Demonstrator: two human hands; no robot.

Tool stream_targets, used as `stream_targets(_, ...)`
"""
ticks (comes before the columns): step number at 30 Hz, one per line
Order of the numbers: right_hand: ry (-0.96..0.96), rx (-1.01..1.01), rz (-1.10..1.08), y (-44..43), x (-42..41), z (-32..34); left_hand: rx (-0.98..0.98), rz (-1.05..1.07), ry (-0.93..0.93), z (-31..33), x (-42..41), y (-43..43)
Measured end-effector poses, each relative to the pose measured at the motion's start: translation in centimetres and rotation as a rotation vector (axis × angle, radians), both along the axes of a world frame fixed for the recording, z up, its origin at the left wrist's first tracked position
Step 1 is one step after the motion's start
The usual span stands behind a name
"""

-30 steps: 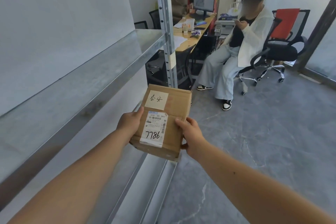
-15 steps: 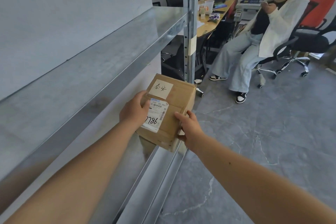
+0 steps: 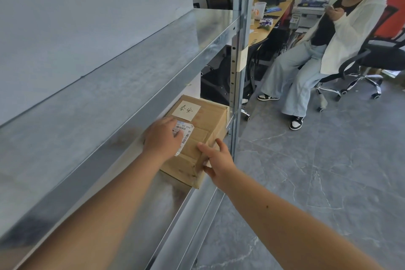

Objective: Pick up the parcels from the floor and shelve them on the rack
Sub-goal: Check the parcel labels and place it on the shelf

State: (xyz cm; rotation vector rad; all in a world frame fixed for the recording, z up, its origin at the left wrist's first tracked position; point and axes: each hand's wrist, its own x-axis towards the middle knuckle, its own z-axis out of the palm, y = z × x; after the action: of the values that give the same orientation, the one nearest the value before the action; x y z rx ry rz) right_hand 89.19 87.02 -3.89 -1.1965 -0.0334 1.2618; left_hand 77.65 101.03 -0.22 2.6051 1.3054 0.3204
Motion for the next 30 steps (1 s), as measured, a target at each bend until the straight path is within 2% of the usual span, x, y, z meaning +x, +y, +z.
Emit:
stream_targets(7, 0.026, 0.031, -0.002, 1.1, -0.2, 0.2, -0.117, -0.031, -0.104, -0.5, 0.2, 0.3)
stream_targets(12, 0.012, 0.017, -0.003, 1.6, -0.4, 0.6, -0.156, -0.020, -0.091, 0.0, -0.1, 0.8)
stream_targets(18, -0.143, -0.054, 0.132, 0.6, 0.3, 1.1, -0.168, -0.016, -0.102, 0.8, -0.2, 0.1)
stream_targets(23, -0.195, -0.052, 0.130, 0.6, 1.2, 3.0, -0.274, 0.043, -0.218, 2.1, -0.2, -0.4)
stream_targets(30, -0.241, -0.020, 0.124, 0.1, 2.1, 4.8, -0.304, 0.008, -0.301, 3.6, 0.4, -1.8)
